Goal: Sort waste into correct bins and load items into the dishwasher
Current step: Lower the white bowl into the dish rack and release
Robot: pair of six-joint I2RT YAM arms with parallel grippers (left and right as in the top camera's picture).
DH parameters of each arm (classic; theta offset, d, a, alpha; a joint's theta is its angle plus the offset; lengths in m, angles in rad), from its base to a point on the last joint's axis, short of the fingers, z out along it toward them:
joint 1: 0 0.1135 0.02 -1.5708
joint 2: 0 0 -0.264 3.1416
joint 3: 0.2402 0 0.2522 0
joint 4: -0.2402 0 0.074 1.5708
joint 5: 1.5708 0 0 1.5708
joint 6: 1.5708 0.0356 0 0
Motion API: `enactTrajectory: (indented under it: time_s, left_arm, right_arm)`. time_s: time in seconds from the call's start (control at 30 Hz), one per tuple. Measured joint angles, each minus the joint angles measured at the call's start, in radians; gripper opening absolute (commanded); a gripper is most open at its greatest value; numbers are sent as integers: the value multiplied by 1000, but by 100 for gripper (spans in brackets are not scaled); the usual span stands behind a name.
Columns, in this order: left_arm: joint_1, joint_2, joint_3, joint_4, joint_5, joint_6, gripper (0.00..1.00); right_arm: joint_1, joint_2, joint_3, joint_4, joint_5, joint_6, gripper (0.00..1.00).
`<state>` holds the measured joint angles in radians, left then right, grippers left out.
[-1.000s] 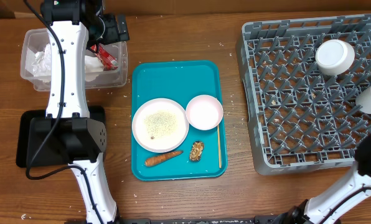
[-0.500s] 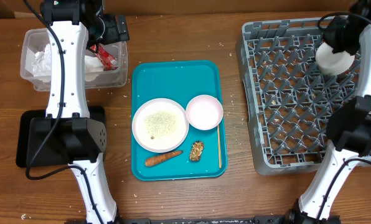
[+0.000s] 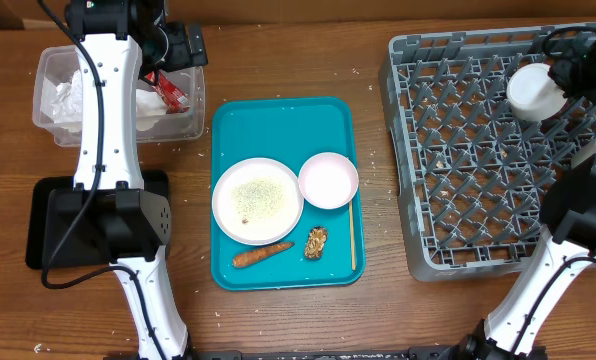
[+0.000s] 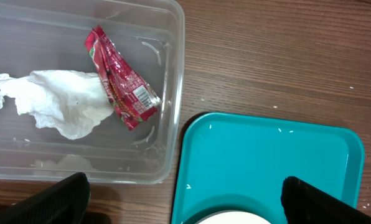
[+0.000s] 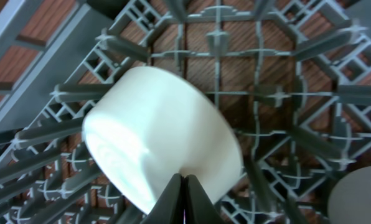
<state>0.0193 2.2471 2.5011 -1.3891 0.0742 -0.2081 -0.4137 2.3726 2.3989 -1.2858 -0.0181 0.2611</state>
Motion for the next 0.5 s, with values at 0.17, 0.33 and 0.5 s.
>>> enactTrajectory:
  time_s: [0.17, 0.33, 0.5]
  left_arm:
    - [0, 0, 0, 0, 0, 0, 100]
    - [0, 0, 0, 0, 0, 0, 100]
    - [0, 0, 0, 0, 0, 0, 100]
  right_arm:
    - [-5, 0, 0, -1, -19, 0, 4]
    - [2, 0, 4, 2, -46, 0, 4]
    - [12, 0, 10, 14, -119, -27, 4]
